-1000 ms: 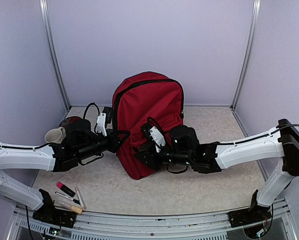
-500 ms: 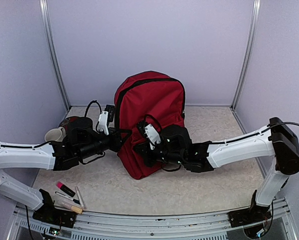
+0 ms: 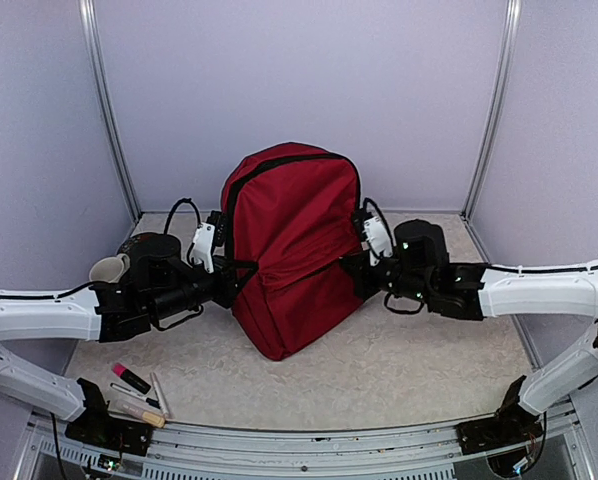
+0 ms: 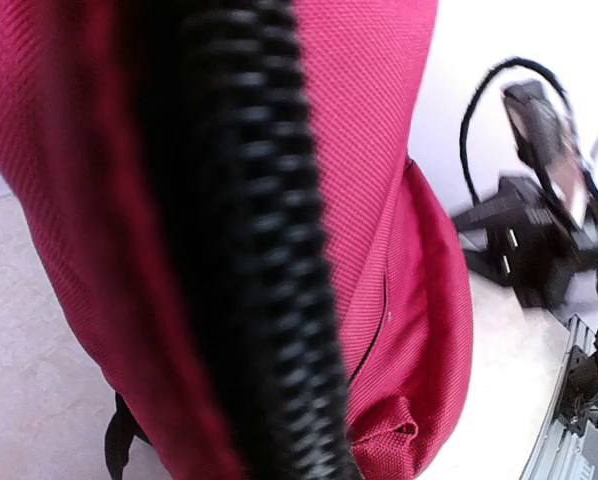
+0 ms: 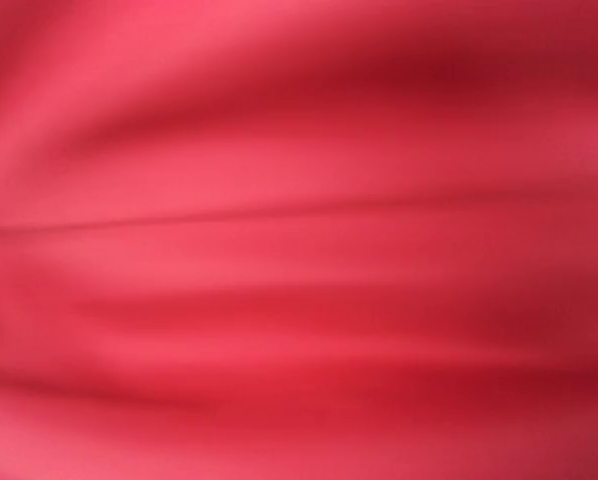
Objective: Pack the student bag
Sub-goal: Unzip the lower front pocket of the student bag, then pick up the lower front pocket of the student bag, then put down the student bag at the center of the board, then move the pen to the corner of the board.
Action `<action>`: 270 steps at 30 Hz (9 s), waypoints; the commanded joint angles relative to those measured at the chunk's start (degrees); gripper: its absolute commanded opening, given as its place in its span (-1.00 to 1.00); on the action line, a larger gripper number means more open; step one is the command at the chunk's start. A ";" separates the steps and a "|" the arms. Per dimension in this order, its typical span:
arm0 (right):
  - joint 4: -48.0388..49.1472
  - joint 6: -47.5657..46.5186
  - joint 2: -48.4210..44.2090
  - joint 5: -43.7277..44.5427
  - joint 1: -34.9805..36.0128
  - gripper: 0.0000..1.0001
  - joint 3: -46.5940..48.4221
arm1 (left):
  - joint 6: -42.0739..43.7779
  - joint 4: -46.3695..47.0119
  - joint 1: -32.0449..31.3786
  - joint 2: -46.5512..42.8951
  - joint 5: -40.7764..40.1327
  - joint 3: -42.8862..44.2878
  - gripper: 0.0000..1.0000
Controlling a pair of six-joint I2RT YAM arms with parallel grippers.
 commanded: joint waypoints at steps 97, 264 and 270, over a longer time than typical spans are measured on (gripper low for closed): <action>-32.23 -43.41 7.23 -10.06 7.57 -1.00 12.52 | -12.04 -36.16 1.87 -7.10 -28.66 14.02 0.98; -30.43 -43.40 1.19 -14.49 4.21 -1.00 13.69 | -42.26 -59.30 -11.59 1.78 -11.57 -3.97 -0.70; -31.05 -42.99 1.45 -13.91 4.17 -1.00 14.02 | -41.28 -53.20 -11.38 4.82 -6.66 -6.63 -0.48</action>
